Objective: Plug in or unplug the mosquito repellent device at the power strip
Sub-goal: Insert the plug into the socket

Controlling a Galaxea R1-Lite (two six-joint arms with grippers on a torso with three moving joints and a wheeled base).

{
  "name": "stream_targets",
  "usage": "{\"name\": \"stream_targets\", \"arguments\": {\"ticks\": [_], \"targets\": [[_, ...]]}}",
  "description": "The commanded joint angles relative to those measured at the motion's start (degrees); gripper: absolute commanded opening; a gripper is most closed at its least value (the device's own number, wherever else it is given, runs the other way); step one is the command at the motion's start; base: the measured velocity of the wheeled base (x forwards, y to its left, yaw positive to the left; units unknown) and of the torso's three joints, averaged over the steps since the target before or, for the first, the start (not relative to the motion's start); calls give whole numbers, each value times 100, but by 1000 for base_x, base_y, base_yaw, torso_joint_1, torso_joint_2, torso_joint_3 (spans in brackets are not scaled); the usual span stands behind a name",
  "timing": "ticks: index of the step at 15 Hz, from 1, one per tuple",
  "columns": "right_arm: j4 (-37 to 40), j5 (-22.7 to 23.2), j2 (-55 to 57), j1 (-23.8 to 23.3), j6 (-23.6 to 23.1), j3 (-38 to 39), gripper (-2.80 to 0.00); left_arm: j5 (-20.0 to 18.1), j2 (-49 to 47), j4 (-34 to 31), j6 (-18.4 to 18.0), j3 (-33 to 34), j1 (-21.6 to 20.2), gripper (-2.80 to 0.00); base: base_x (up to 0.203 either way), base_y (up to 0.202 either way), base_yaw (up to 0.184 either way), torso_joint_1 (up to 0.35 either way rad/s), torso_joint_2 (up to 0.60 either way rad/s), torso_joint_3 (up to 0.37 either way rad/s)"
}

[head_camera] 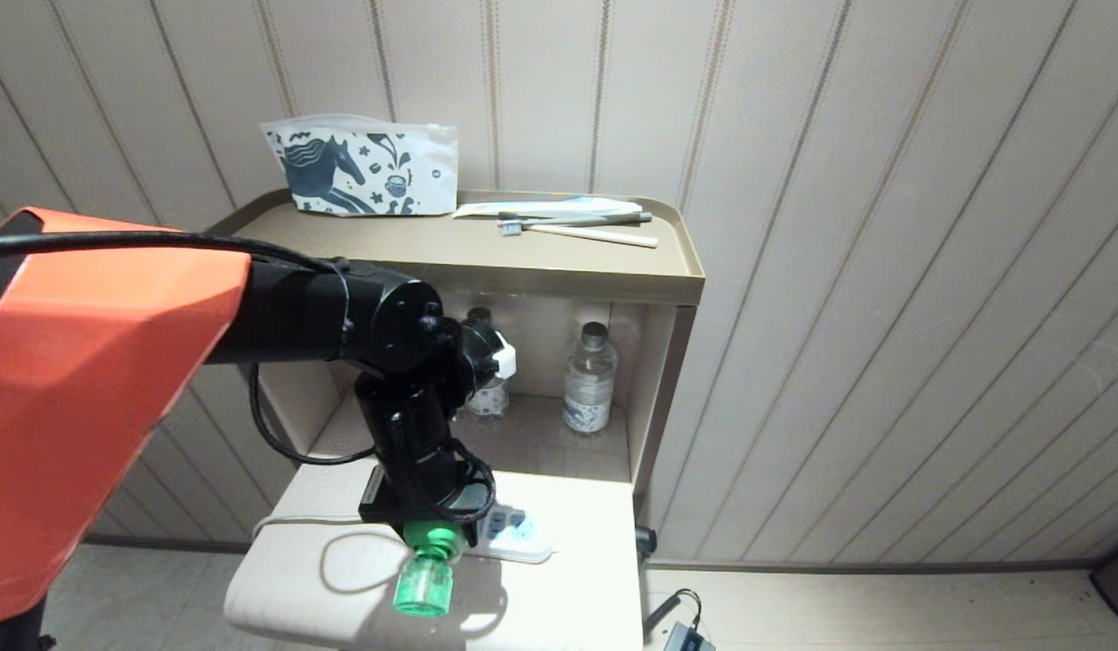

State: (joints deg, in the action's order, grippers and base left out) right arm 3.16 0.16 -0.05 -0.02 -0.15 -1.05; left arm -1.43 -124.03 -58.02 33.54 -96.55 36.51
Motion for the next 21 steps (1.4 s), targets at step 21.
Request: {"name": "stream_targets", "arguments": {"ticks": [21], "targets": [[1, 2, 5, -6, -3, -1, -280, 151, -815, 326, 197, -707, -215, -280, 0, 0, 0, 0, 0, 0]]}}
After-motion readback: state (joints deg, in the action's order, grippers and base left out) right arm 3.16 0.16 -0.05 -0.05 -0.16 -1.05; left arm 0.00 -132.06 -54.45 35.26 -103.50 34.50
